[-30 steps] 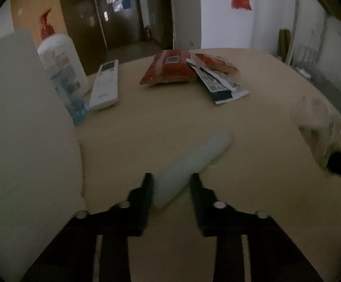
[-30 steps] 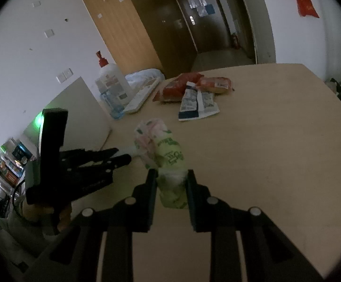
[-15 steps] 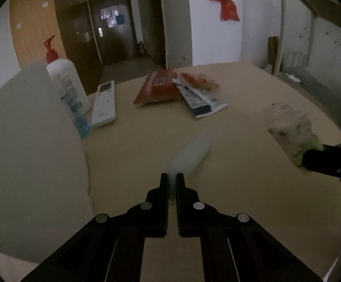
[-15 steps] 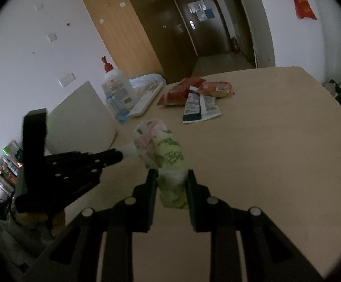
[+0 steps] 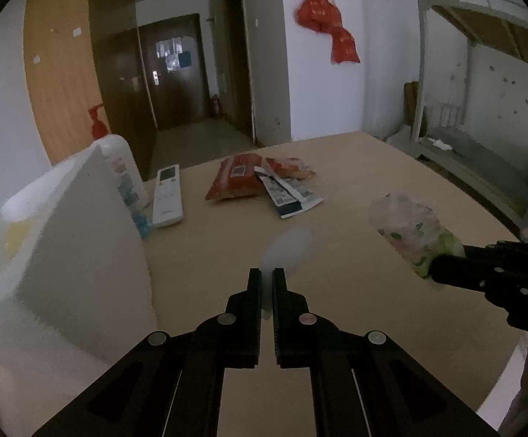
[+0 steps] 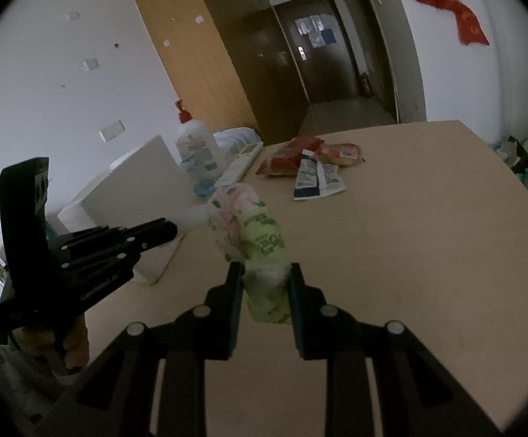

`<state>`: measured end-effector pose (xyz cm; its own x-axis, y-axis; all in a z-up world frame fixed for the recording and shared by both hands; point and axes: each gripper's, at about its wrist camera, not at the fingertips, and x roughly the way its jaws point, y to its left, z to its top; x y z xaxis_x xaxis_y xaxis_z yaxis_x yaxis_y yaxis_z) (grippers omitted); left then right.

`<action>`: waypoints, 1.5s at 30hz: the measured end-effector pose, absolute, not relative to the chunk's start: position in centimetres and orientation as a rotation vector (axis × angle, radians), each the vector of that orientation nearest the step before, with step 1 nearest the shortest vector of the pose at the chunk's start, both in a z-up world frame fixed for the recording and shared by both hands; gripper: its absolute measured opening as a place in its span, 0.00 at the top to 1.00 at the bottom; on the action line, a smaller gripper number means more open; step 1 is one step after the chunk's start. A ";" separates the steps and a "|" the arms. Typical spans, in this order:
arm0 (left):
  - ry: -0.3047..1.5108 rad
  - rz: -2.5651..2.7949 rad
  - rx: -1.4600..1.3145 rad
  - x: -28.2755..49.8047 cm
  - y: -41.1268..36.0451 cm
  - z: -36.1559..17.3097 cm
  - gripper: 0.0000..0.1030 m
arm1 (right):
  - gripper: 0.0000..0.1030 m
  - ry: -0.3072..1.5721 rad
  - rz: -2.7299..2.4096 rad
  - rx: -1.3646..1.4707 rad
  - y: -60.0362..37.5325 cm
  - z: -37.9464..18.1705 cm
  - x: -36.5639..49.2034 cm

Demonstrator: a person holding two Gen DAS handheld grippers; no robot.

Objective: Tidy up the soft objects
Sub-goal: 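Carry the white tube with the left gripper while the right carries the packet to the box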

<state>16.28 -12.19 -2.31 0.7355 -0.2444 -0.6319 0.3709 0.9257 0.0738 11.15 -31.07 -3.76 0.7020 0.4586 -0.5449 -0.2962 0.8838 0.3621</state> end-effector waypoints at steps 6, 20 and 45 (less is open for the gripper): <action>0.621 -0.342 0.194 13.1 -11.4 -1.1 0.95 | 0.73 0.636 0.428 0.245 -30.4 -2.7 8.5; 0.513 -0.338 0.190 6.1 -8.9 1.4 0.95 | 0.73 0.533 0.430 0.212 -28.3 -0.5 2.4; 0.367 -0.268 0.151 -3.6 -4.4 3.5 0.95 | 0.73 0.409 0.508 0.127 -24.4 1.8 -4.7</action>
